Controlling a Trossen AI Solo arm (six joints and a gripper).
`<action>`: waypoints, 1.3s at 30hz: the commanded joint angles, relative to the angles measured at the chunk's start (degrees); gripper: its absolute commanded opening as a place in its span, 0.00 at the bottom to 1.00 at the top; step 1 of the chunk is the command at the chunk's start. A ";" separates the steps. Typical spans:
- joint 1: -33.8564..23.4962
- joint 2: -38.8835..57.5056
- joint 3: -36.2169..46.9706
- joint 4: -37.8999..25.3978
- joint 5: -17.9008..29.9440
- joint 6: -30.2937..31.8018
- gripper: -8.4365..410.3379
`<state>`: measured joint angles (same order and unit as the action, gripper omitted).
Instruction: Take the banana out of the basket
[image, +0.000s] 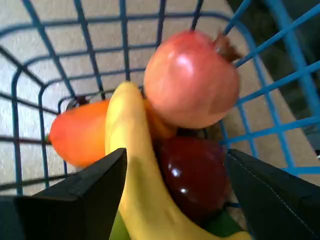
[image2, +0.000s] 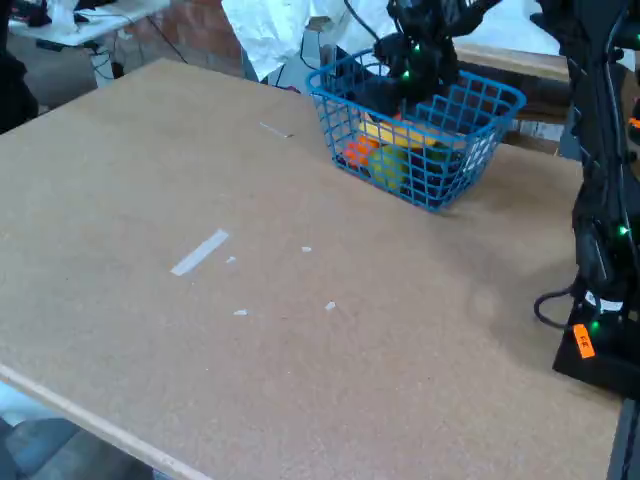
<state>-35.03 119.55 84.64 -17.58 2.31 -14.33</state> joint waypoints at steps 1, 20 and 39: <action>-0.02 0.42 0.04 -0.66 -0.42 -3.65 0.67; 0.00 0.17 0.04 -5.09 -0.46 -9.51 0.67; -0.15 4.81 0.04 -3.80 -2.36 -7.28 0.64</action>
<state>-35.14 123.04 84.84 -21.26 0.54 -22.35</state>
